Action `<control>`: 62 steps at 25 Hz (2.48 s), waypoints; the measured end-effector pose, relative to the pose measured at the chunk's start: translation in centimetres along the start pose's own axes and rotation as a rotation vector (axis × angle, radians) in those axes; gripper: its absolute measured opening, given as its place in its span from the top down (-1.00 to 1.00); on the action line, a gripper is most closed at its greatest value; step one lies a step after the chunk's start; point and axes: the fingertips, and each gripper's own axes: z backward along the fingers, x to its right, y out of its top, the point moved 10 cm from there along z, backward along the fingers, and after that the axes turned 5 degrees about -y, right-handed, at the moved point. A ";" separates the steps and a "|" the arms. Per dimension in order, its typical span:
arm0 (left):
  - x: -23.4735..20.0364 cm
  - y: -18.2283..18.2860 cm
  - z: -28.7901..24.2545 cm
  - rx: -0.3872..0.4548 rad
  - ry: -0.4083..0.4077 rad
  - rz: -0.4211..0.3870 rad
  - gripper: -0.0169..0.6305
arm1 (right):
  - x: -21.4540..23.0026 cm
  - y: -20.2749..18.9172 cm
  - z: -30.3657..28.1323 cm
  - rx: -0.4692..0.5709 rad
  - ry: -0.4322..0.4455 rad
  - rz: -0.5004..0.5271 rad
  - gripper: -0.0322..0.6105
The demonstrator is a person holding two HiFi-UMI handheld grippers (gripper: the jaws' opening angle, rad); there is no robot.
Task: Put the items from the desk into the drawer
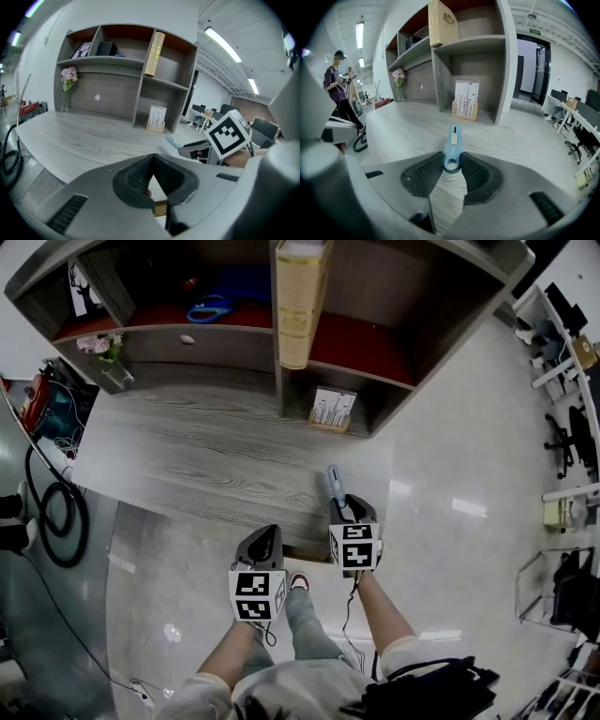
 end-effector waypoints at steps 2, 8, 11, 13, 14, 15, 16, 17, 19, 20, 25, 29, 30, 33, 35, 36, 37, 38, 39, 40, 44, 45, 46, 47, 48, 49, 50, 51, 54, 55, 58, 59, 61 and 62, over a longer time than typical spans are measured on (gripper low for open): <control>0.1 -0.2 0.4 -0.001 -0.003 -0.003 0.95 | -0.2 -0.1 0.7 0.004 -0.004 -0.008 0.53; 0.8 -0.7 1.9 0.005 -0.015 -0.004 0.95 | -0.7 -0.6 3.3 0.018 -0.019 -0.015 0.53; 1.4 -0.8 2.6 0.014 -0.032 -0.009 0.95 | -1.1 -0.9 4.8 0.027 -0.023 -0.015 0.53; 1.9 -0.9 3.1 0.017 -0.041 -0.019 0.95 | -1.4 -1.1 5.9 0.035 -0.028 -0.013 0.53; 2.1 -0.9 3.4 0.019 -0.046 -0.024 0.95 | -1.6 -1.2 6.5 0.037 -0.030 -0.013 0.53; 2.2 -0.9 3.7 0.020 -0.051 -0.028 0.95 | -1.8 -1.3 7.0 0.039 -0.033 -0.013 0.53; 2.4 -0.9 4.1 0.023 -0.056 -0.031 0.95 | -2.0 -1.4 7.6 0.040 -0.036 -0.013 0.53; 2.5 -0.9 4.4 0.025 -0.062 -0.033 0.95 | -2.2 -1.6 8.1 0.040 -0.039 -0.015 0.53; 2.7 -0.8 5.1 0.031 -0.072 -0.032 0.95 | -2.6 -1.8 9.1 0.045 -0.044 -0.018 0.53; 2.8 -0.7 5.4 0.035 -0.076 -0.031 0.95 | -2.8 -1.9 9.5 0.048 -0.046 -0.019 0.53; 2.9 -0.6 6.8 0.048 -0.099 -0.009 0.95 | -4.2 -2.2 11.8 0.059 -0.055 -0.020 0.53; 2.8 -0.3 7.6 0.061 -0.120 0.007 0.95 | -5.4 -2.3 13.2 0.057 -0.057 -0.030 0.53; 2.8 -0.2 7.8 0.062 -0.124 0.007 0.95 | -5.7 -2.3 13.5 0.057 -0.056 -0.033 0.53; 2.7 -0.1 8.5 0.066 -0.133 -0.003 0.95 | -6.6 -2.3 14.5 0.063 -0.059 -0.037 0.53; 2.7 -0.1 8.9 0.069 -0.140 -0.014 0.95 | -7.1 -2.4 15.1 0.070 -0.063 -0.040 0.53; 2.7 -0.1 9.1 0.070 -0.143 -0.020 0.95 | -7.3 -2.4 15.4 0.073 -0.066 -0.041 0.53; 2.7 0.0 9.4 0.071 -0.148 -0.027 0.95 | -7.5 -2.4 15.7 0.075 -0.070 -0.042 0.53; 2.7 -0.1 9.6 0.072 -0.152 -0.032 0.95 | -7.7 -2.5 16.0 0.077 -0.074 -0.042 0.53; 2.6 -0.1 9.8 0.074 -0.156 -0.036 0.95 | -7.9 -2.5 16.3 0.080 -0.078 -0.042 0.53; 2.6 -0.1 10.0 0.076 -0.161 -0.039 0.95 | -8.2 -2.6 16.6 0.083 -0.081 -0.042 0.53; 2.1 -0.5 10.9 0.074 -0.177 -0.039 0.95 | -9.4 -3.1 17.3 0.086 -0.087 -0.051 0.53; 2.0 -0.7 11.1 0.070 -0.179 -0.038 0.95 | -9.8 -3.4 17.5 0.081 -0.087 -0.053 0.53; 1.8 -0.9 11.4 0.065 -0.181 -0.038 0.95 | -10.1 -3.6 17.6 0.076 -0.087 -0.055 0.53; 1.6 -1.1 11.6 0.059 -0.183 -0.038 0.95 | -10.5 -3.9 17.7 0.071 -0.087 -0.058 0.53; 1.5 -1.3 11.8 0.054 -0.185 -0.038 0.95 | -10.9 -4.1 17.8 0.066 -0.087 -0.062 0.53; 1.2 -1.5 12.0 0.048 -0.187 -0.037 0.95 | -11.2 -4.4 17.9 0.061 -0.086 -0.066 0.53; 1.0 -1.7 12.2 0.043 -0.188 -0.037 0.95 | -11.6 -4.7 17.9 0.056 -0.086 -0.071 0.53; 0.8 -2.0 12.4 0.037 -0.189 -0.036 0.95 | -12.0 -5.0 18.0 0.050 -0.085 -0.074 0.53; 0.0 -2.9 12.7 0.016 -0.187 -0.032 0.95 | -13.0 -6.2 17.7 0.033 -0.085 -0.079 0.53; -0.3 -3.1 12.8 0.009 -0.185 -0.029 0.95 | -13.5 -6.5 17.6 0.024 -0.081 -0.081 0.53; -1.1 -4.1 12.9 -0.015 -0.183 -0.024 0.95 | -14.7 -7.4 17.4 -0.003 -0.069 -0.088 0.53; -1.2 -4.5 13.0 -0.024 -0.182 -0.023 0.95 | -15.0 -7.8 17.3 -0.009 -0.068 -0.089 0.53; -1.6 -5.3 12.9 -0.040 -0.182 -0.018 0.95 | -15.4 -8.7 17.0 -0.024 -0.065 -0.091 0.53; -1.7 -5.7 12.8 -0.046 -0.181 -0.015 0.95 | -15.5 -9.0 16.8 -0.034 -0.064 -0.092 0.53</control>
